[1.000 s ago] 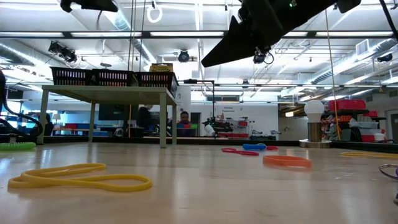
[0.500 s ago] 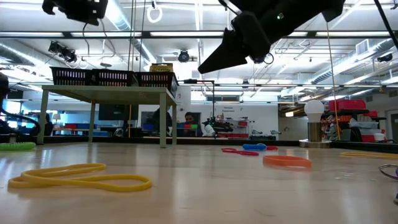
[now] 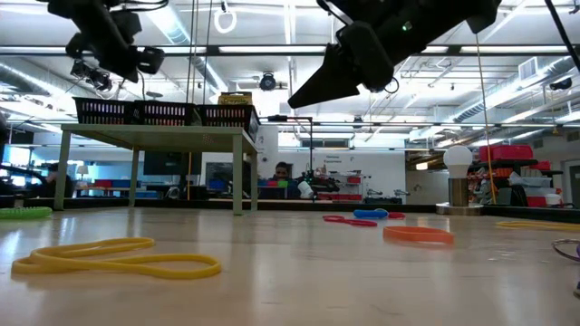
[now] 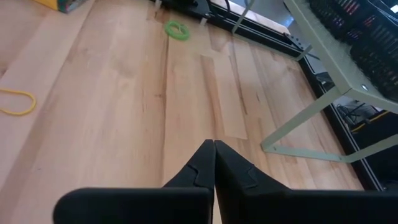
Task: Pick & Place Office Desk Supplies
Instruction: Put the red rubber band into the left black bin on the shelf
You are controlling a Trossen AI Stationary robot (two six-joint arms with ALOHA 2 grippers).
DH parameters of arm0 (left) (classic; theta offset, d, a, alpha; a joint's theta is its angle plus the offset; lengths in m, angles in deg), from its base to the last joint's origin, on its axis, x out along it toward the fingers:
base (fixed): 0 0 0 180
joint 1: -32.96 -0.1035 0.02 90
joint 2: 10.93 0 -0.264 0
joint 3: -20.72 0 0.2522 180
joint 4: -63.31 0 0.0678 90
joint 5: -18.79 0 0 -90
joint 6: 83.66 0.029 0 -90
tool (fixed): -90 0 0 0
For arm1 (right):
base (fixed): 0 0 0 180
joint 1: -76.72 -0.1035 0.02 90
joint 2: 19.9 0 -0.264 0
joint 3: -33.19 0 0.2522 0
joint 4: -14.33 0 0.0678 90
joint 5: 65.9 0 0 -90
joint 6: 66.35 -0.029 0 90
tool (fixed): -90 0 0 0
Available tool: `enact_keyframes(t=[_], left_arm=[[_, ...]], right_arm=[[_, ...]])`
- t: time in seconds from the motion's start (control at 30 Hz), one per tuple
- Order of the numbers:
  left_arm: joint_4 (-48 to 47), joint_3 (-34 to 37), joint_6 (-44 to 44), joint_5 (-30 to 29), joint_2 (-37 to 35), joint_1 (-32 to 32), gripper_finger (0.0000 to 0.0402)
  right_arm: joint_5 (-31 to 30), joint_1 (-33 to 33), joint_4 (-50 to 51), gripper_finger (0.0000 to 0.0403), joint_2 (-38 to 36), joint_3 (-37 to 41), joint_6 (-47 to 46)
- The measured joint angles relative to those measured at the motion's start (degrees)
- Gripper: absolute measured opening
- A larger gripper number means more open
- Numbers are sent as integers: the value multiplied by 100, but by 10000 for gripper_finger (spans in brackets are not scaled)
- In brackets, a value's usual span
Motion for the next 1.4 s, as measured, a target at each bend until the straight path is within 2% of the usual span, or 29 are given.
enact_keyframes(t=[0.37, 0.6, 0.73, 0.9, 1.07, 1.13, 1.23, 1.4], left_arm=[[-263, 0, -484, 180, 424, -307, 17], [-824, -55, -619, 779, 486, -338, 73], [-1459, -365, -957, 1185, 567, -340, 109], [-2151, -693, -1358, 1279, 771, -339, 150], [-2417, -833, -1291, 1254, 942, -336, 180], [-2515, -957, -1036, 1378, 943, -322, 181], [-2795, -1372, -721, 1940, 913, -213, 166], [-2782, -1786, -697, 2258, 569, 588, 103]], right_arm=[[-2, 0, 0, 5, 0, 0, -12], [1, 0, 0, 5, 0, 0, -67], [128, 0, -2, 5, 0, 0, -151], [146, -9, -9, 5, 0, 0, -191], [146, -20, -7, 5, 0, 0, -299], [146, -20, -6, 5, 0, 0, -303], [146, -17, -4, 5, 0, 0, -303], [149, 33, -6, 5, 0, 0, -483]])
